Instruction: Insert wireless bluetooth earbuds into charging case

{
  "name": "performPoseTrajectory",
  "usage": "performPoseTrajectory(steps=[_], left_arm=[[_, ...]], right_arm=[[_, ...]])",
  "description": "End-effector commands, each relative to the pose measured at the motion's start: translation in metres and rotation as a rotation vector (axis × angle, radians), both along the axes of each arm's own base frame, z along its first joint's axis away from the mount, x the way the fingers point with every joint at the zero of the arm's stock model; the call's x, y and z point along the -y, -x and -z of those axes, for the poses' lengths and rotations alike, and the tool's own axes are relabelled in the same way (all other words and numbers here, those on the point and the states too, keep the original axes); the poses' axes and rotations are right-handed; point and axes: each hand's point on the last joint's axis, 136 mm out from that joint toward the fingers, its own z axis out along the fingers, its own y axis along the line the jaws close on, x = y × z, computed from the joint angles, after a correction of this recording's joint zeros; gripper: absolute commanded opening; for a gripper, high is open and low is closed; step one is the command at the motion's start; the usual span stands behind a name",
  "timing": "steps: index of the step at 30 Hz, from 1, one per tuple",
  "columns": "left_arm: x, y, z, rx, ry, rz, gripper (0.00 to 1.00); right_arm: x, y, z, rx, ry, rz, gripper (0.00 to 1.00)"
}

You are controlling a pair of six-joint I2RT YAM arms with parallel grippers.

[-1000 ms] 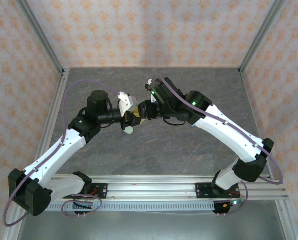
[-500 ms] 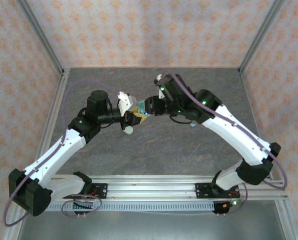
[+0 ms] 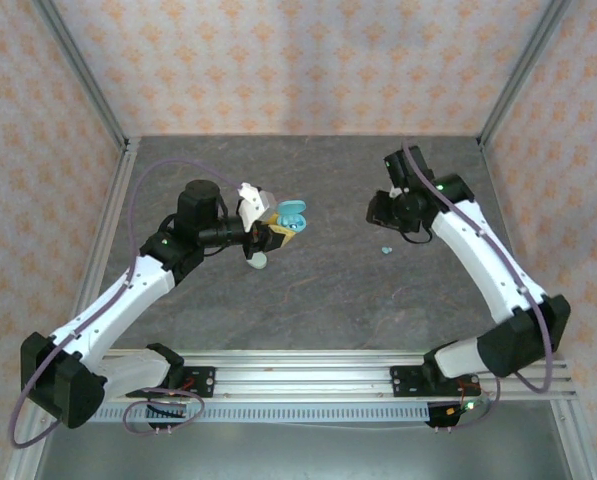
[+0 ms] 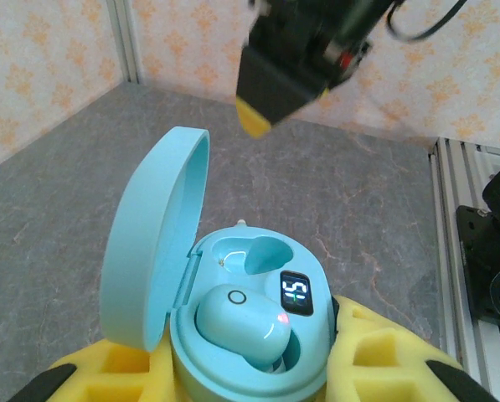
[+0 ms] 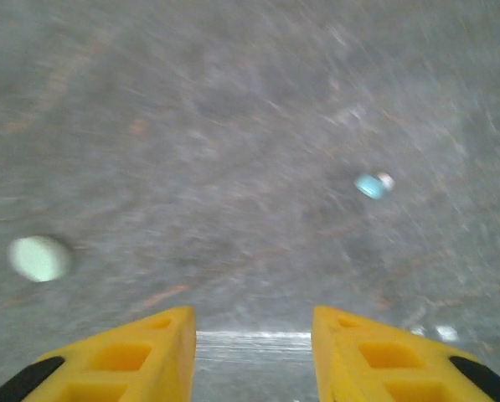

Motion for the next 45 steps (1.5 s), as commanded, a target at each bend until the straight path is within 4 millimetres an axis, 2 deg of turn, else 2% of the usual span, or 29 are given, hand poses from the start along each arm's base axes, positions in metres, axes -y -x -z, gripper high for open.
performPoseTrajectory(steps=[1,6,11,15,24,33,45], left_arm=[[0.002,-0.001,-0.001,-0.004,0.003,-0.01,0.27],[0.004,-0.006,0.003,-0.019,0.001,-0.014,0.27],[0.004,-0.007,0.008,-0.035,-0.002,-0.016,0.27],[0.005,-0.009,0.013,-0.046,-0.004,-0.021,0.27],[0.005,-0.009,0.014,-0.056,-0.013,-0.021,0.27],[0.003,-0.009,0.017,-0.065,-0.026,-0.027,0.27],[0.004,-0.011,0.018,-0.074,-0.035,-0.026,0.27]], right_arm=[[0.009,0.002,0.03,-0.074,-0.014,0.001,0.4],[0.021,-0.009,0.079,-0.123,0.002,0.015,0.35],[0.039,-0.011,0.107,-0.186,0.25,-0.164,0.29],[0.041,-0.011,0.12,-0.216,0.426,-0.327,0.29],[0.044,-0.034,0.138,-0.243,0.533,-0.415,0.3],[0.039,-0.04,0.156,-0.286,0.532,-0.456,0.35],[0.044,-0.045,0.173,-0.317,0.58,-0.478,0.35]])
